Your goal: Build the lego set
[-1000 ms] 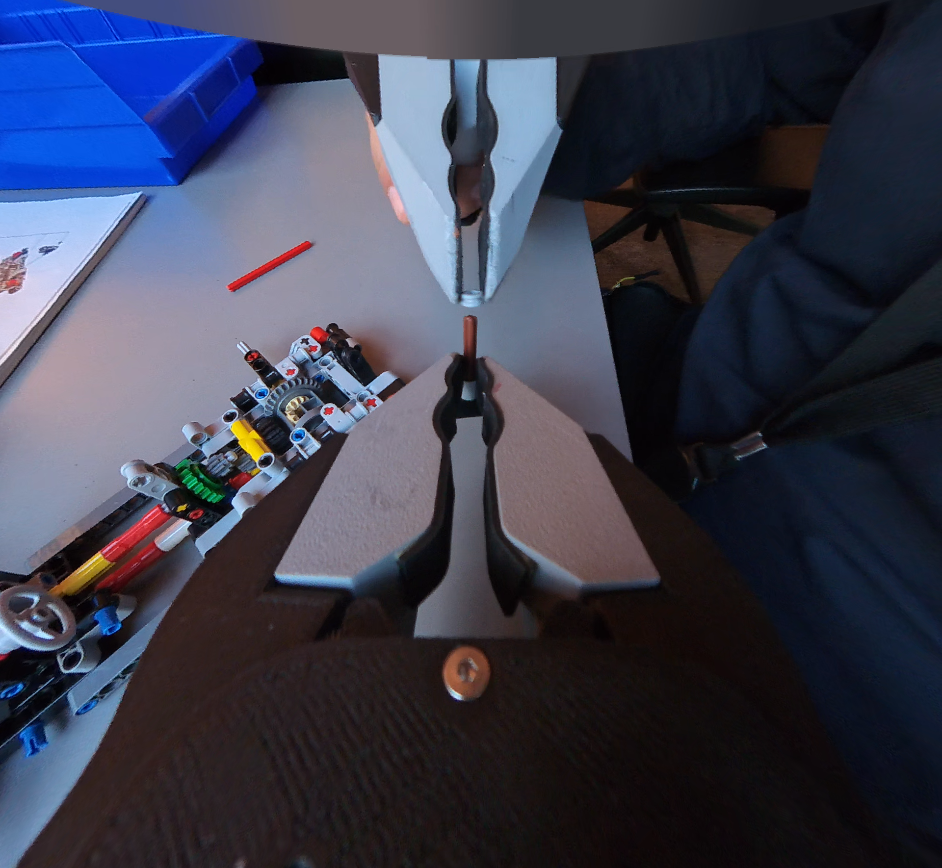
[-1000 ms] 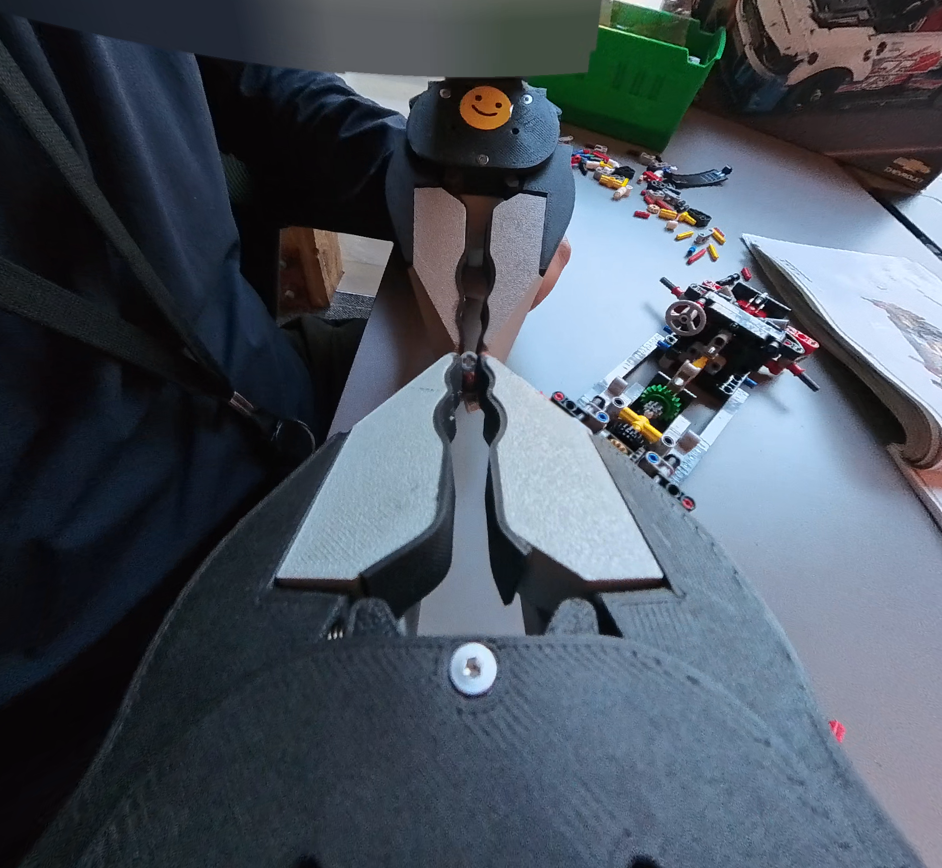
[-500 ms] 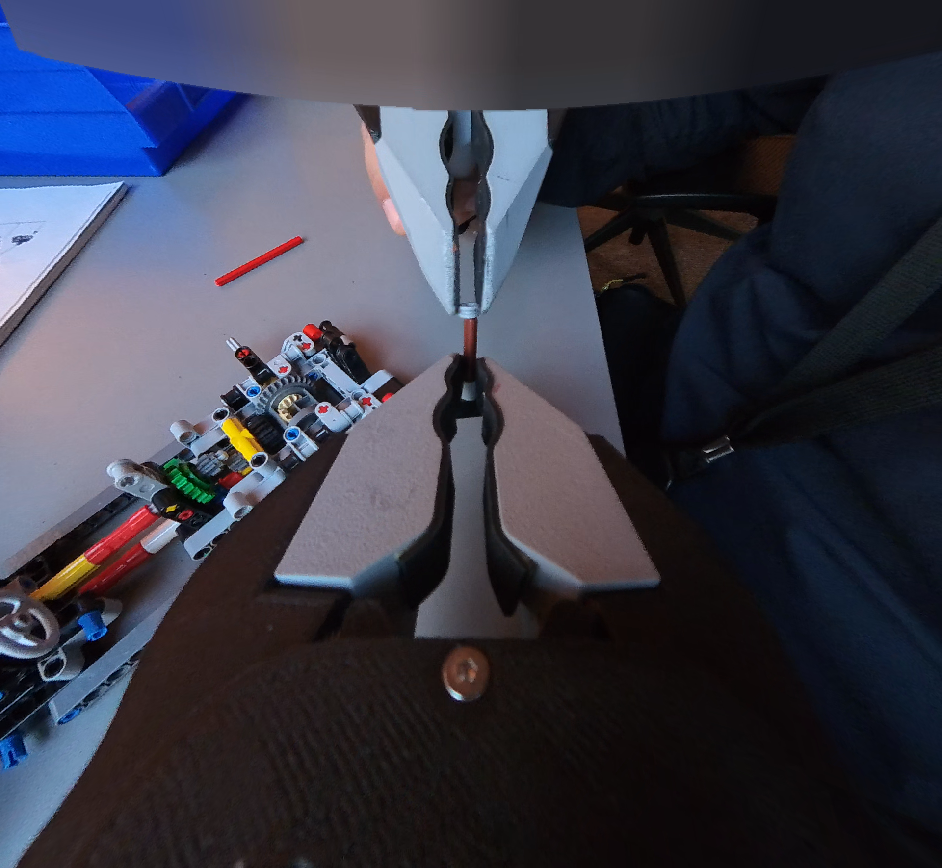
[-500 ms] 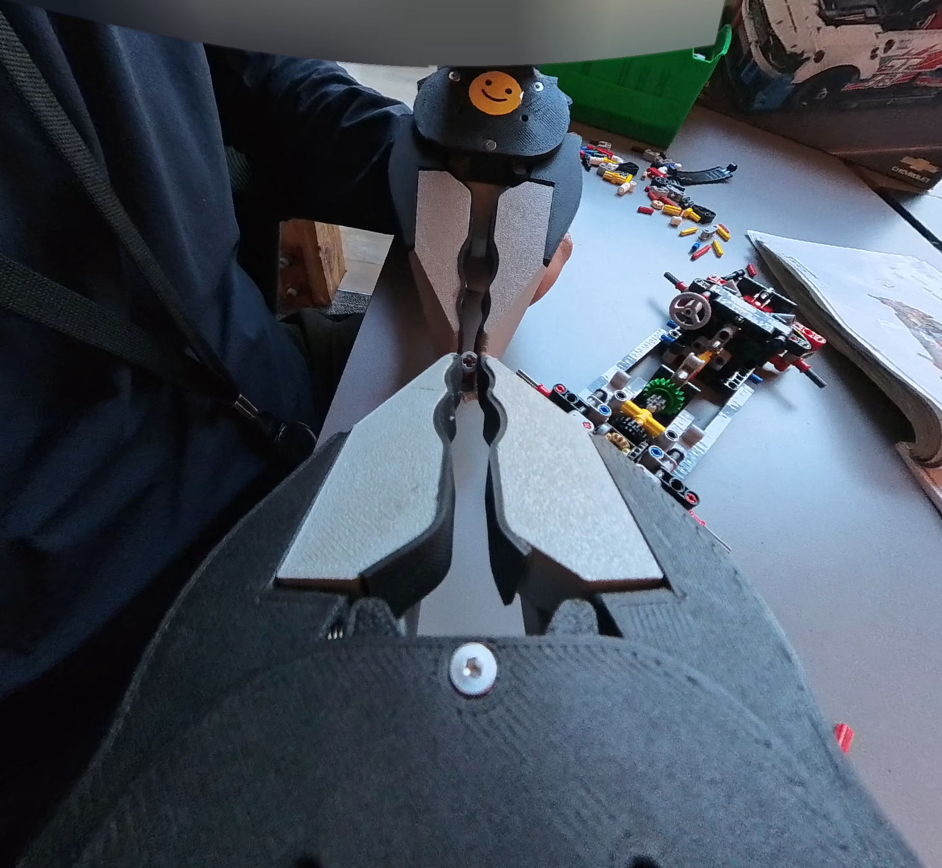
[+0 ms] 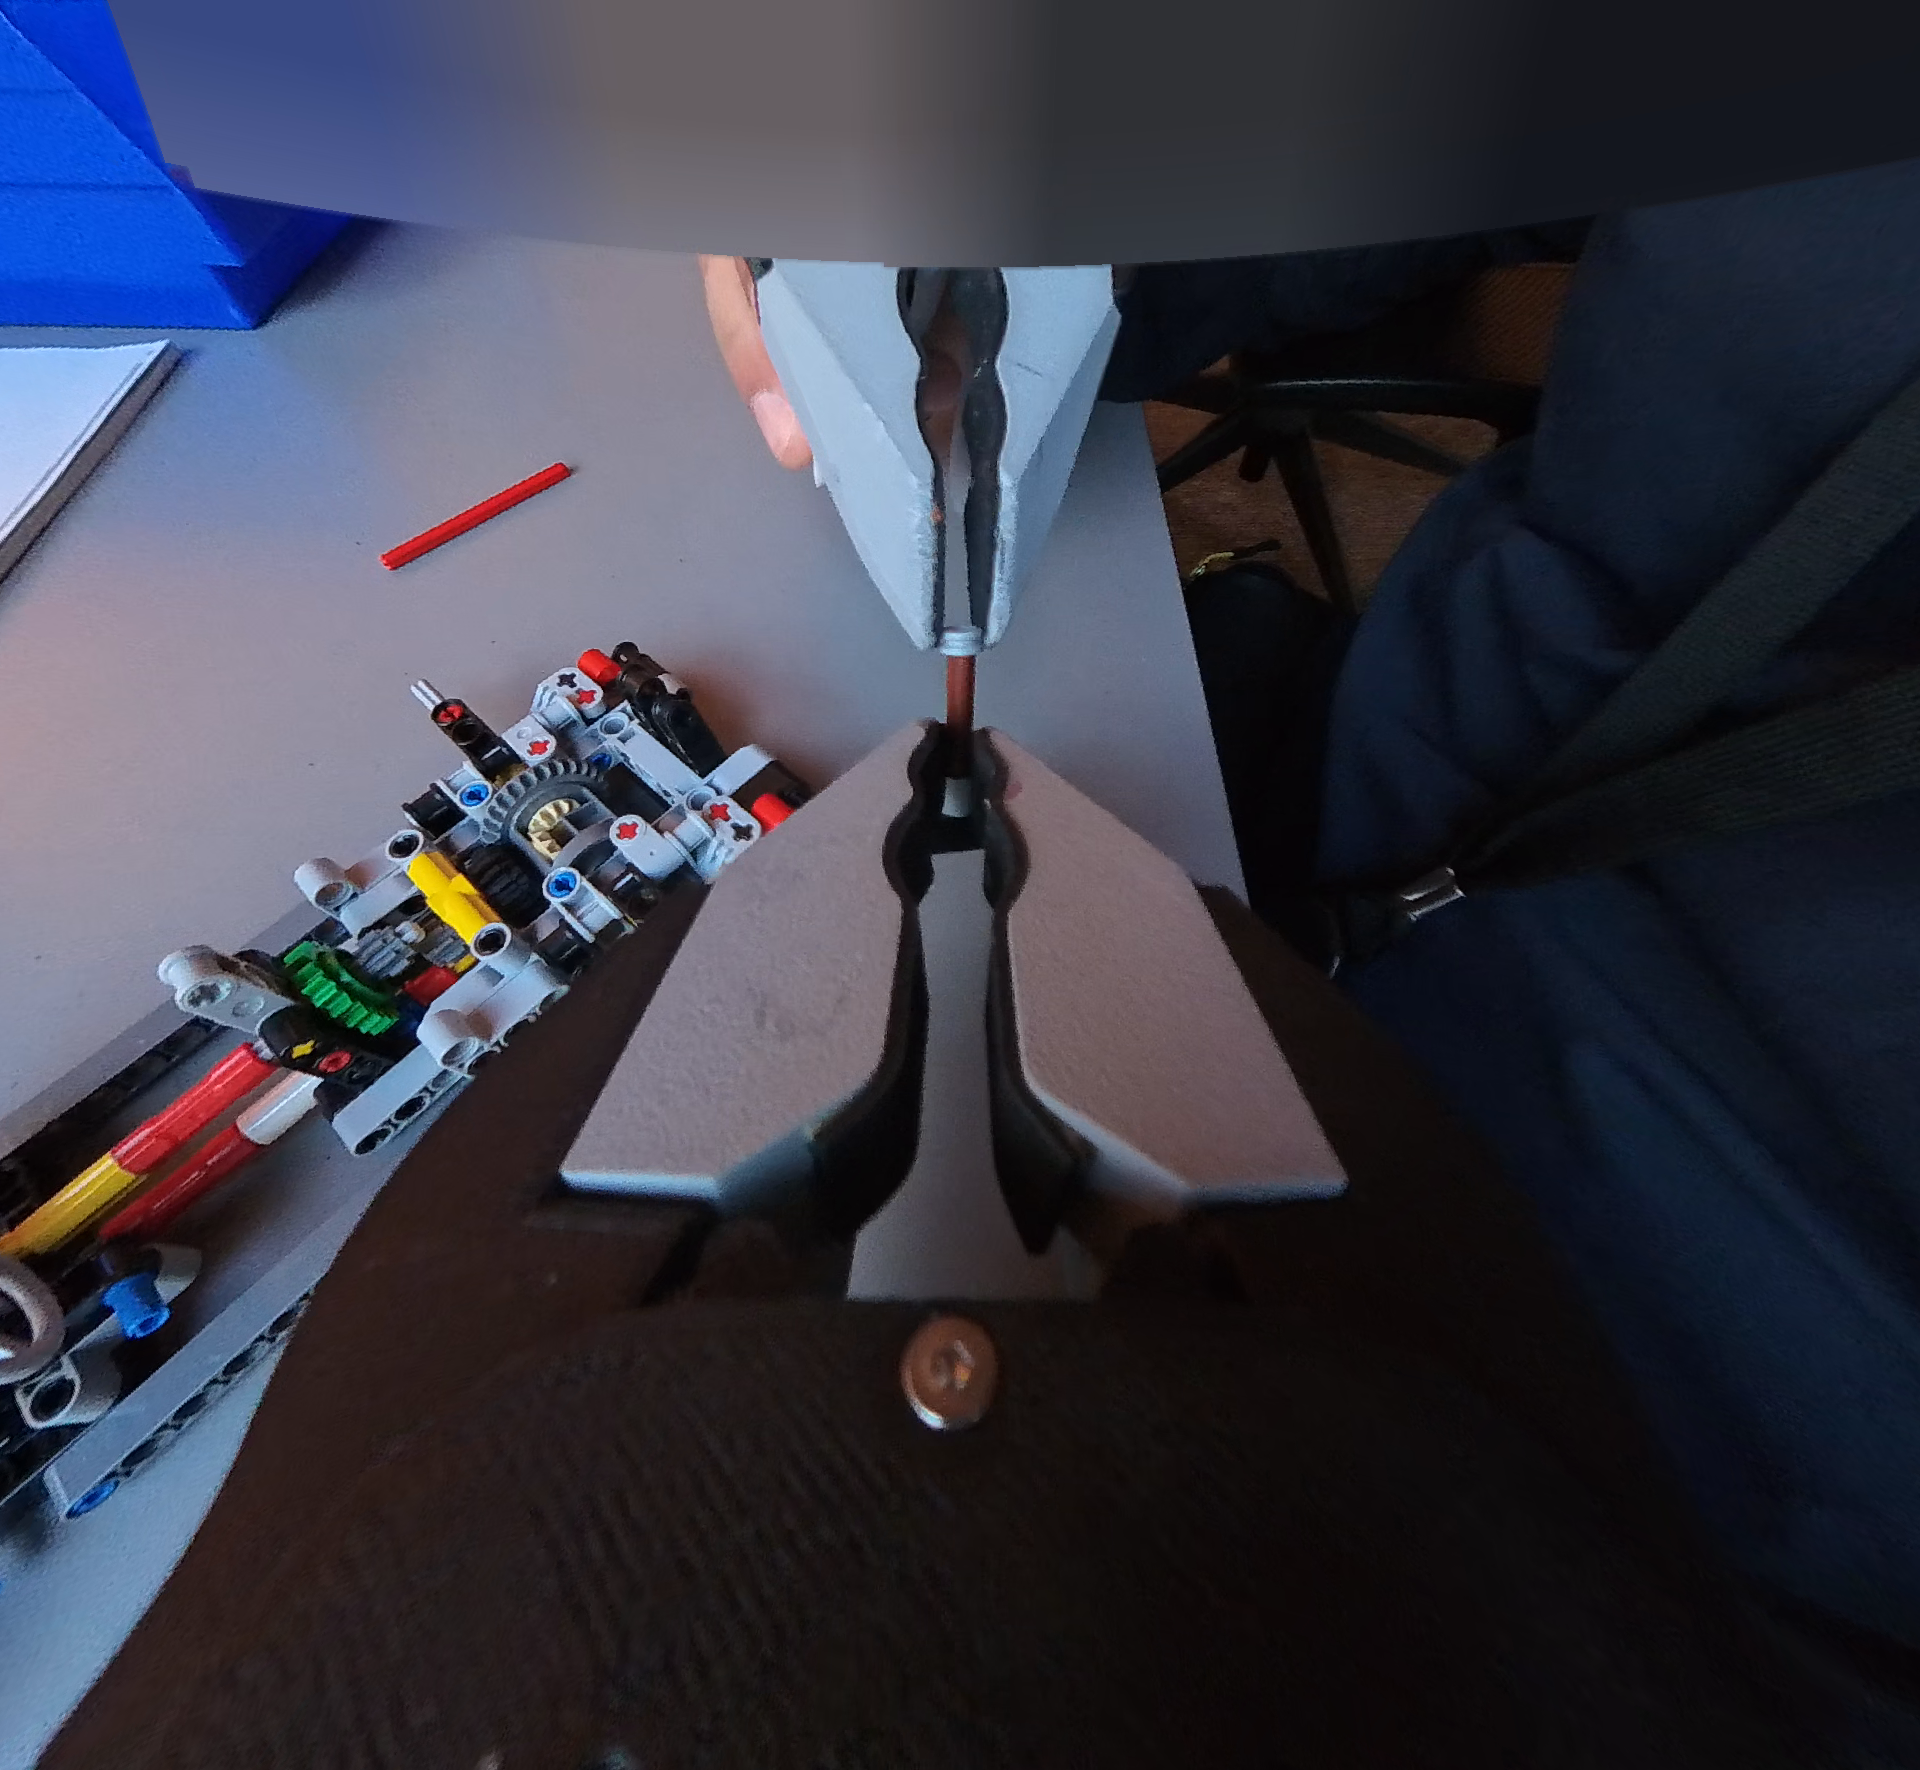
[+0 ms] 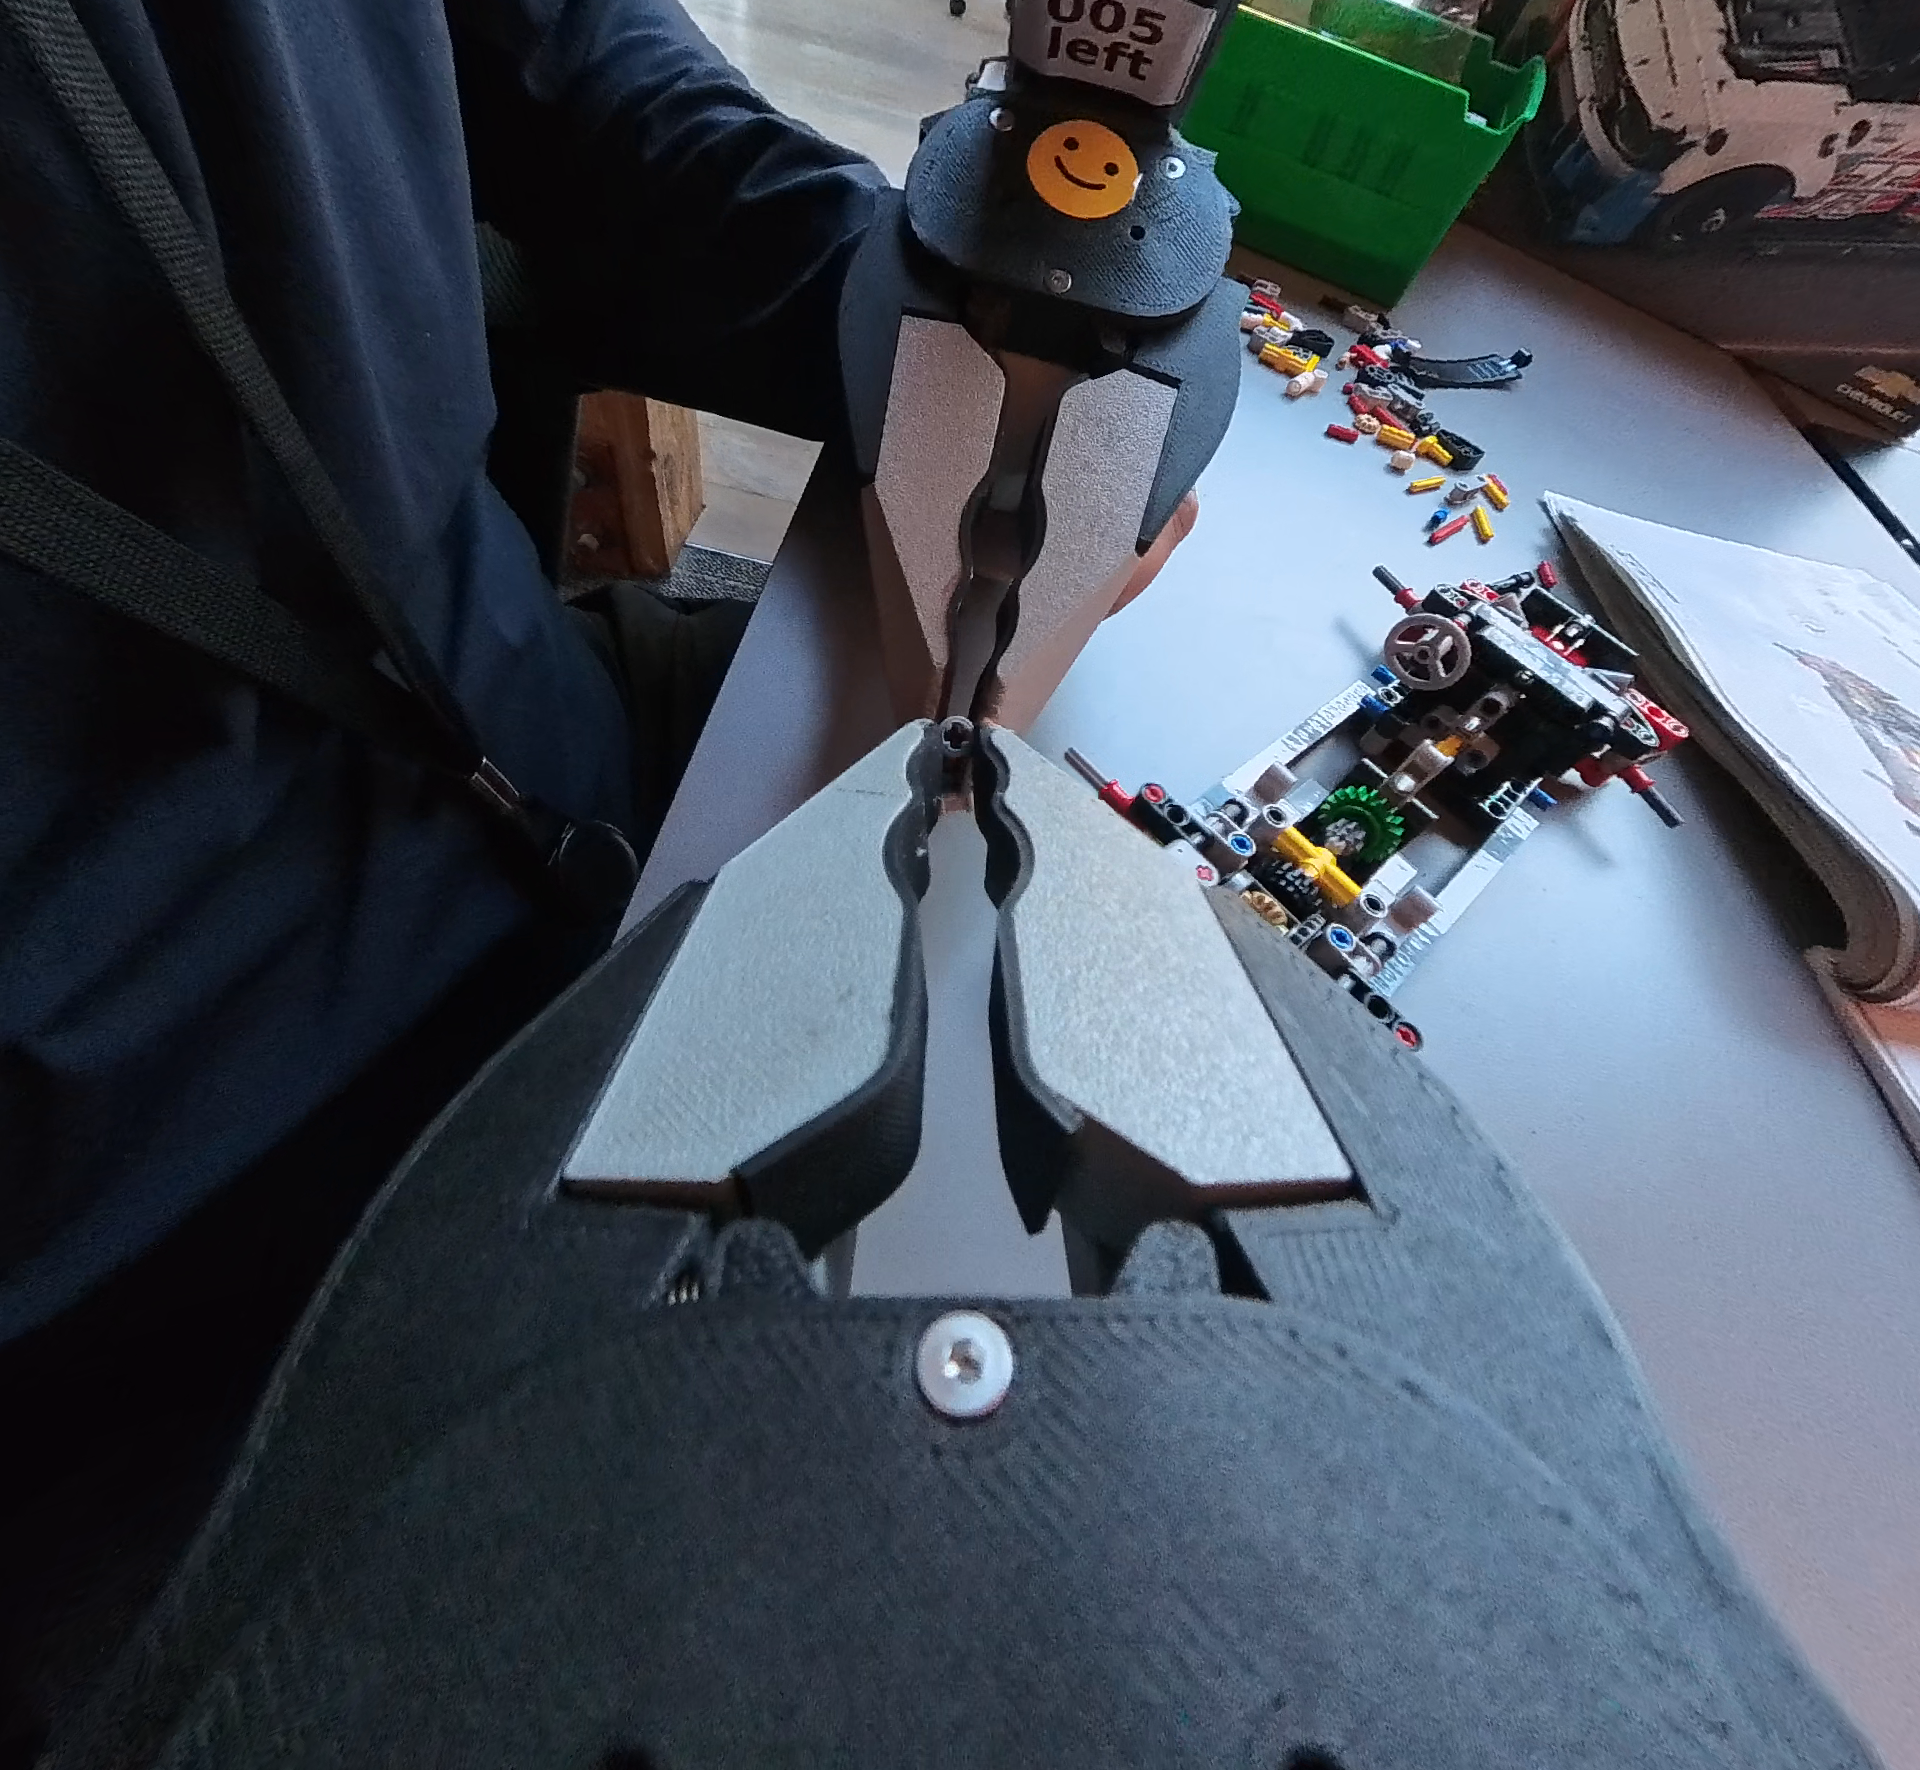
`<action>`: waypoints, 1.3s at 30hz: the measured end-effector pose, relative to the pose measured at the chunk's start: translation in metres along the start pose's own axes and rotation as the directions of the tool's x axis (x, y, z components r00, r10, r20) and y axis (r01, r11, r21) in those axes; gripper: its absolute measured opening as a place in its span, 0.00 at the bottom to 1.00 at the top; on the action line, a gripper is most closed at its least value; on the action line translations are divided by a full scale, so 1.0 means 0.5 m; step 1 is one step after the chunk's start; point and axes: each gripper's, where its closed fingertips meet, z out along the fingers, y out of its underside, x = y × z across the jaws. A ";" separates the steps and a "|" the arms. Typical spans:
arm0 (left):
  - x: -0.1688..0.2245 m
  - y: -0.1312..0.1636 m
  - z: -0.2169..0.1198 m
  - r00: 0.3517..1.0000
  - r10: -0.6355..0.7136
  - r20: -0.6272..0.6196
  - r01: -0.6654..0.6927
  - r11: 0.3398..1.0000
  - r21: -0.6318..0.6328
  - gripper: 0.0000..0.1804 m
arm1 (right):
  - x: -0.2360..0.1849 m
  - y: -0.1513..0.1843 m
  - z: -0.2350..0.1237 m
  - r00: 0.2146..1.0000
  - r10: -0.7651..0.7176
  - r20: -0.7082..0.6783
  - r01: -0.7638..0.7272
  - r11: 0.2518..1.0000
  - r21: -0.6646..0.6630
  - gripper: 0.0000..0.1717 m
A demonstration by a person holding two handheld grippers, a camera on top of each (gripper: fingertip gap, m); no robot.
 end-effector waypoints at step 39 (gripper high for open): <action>-0.029 0.067 0.027 0.992 -0.124 0.032 0.128 0.963 -0.236 0.00 | 0.016 0.094 0.018 0.995 -0.059 -0.076 0.041 0.975 -0.219 0.02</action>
